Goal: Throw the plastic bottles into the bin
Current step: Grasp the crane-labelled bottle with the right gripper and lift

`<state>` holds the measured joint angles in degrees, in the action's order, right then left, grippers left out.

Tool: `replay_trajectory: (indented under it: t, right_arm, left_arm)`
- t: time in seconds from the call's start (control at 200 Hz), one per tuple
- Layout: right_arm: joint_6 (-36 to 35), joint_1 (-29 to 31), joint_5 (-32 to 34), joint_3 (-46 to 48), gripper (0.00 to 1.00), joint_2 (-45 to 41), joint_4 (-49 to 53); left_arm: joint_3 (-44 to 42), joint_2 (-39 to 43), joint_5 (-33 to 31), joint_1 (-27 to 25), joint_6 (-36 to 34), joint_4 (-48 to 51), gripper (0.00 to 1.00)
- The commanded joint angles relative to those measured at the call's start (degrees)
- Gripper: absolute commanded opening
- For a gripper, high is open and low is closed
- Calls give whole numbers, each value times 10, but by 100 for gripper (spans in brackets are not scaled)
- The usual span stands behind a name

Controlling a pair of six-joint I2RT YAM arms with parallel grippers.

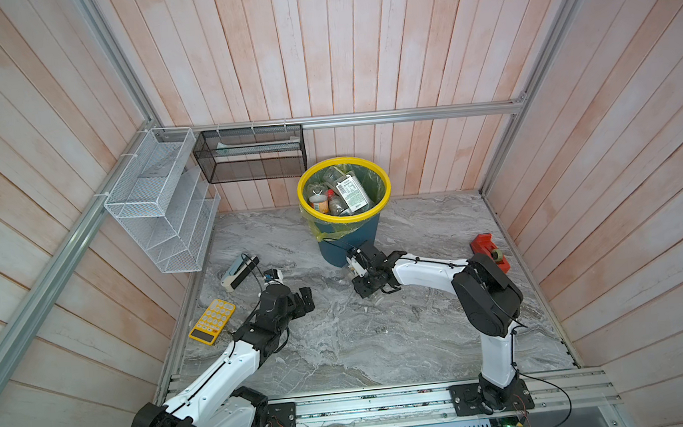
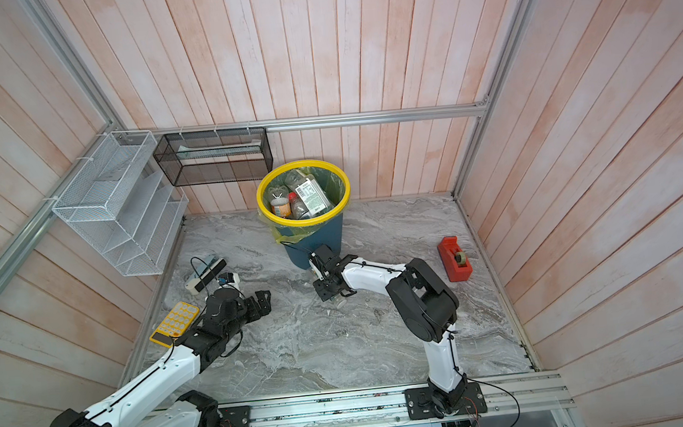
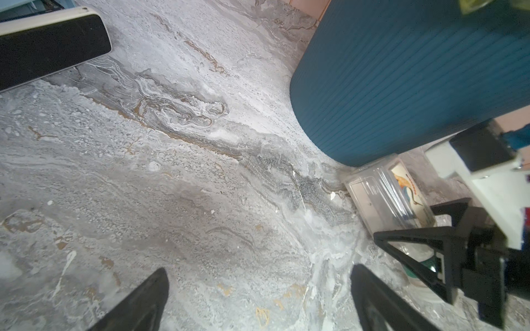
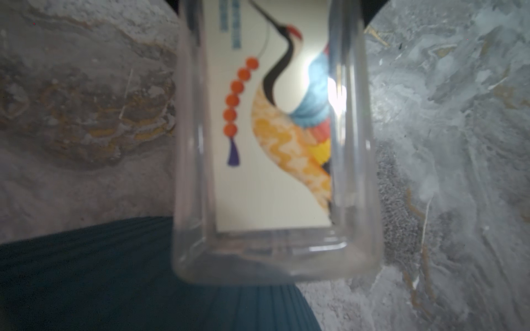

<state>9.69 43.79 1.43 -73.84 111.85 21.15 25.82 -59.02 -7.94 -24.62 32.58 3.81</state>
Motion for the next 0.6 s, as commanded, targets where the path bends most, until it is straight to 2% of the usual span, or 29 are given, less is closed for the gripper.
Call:
replay_trajectory:
  t: [0.0, 0.1, 0.195, 0.21, 0.36, 0.485, 0.595]
  right_arm:
    - [2, 10, 9, 53, 42, -54, -25]
    - [3, 14, 2, 124, 37, -128, -80]
    - [1, 15, 2, 193, 37, -219, -125]
    - [0, 14, 3, 202, 33, -234, -130]
    - [-7, 13, 51, 280, 32, -412, -190]
    - [-35, 6, 119, 298, 33, -549, -254]
    - [-79, -25, 146, 254, 34, -606, -305]
  left_arm:
    - [-9, 7, -5, 4, -3, -2, 100]
    - [-10, 11, -9, 4, 0, -2, 100]
    - [-10, 15, -10, 4, 3, -3, 100]
    - [-10, 15, -11, 4, 4, -3, 100]
    - [-10, 21, -20, 4, 11, -5, 100]
    - [-12, 35, -30, 4, 17, -12, 100]
    - [-12, 51, -33, 4, 10, -16, 100]
